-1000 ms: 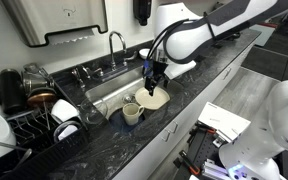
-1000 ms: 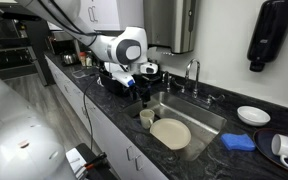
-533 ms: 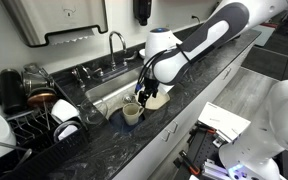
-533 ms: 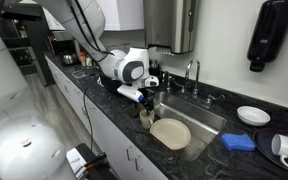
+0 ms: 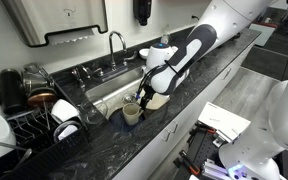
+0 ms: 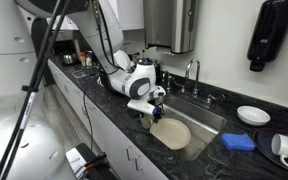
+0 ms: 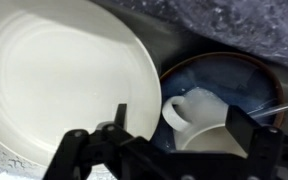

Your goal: Move the white plate to the right

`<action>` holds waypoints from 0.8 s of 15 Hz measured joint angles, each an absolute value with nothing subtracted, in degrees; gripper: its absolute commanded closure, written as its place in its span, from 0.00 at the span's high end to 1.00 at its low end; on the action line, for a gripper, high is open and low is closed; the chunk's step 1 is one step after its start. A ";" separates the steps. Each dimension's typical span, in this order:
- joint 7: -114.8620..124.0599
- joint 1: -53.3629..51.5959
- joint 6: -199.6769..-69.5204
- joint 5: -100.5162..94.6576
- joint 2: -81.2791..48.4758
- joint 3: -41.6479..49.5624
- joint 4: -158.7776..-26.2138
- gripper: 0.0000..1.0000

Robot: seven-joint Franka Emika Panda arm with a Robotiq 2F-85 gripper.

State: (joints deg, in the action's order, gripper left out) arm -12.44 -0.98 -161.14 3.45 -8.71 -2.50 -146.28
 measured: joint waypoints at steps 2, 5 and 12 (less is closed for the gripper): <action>-15.95 0.04 -162.50 4.74 -11.24 -3.02 -145.22 1.00; -20.29 1.94 -162.53 5.88 -14.82 -4.87 -143.29 1.00; -19.52 2.65 -162.53 -1.59 -20.86 -3.18 -139.57 0.70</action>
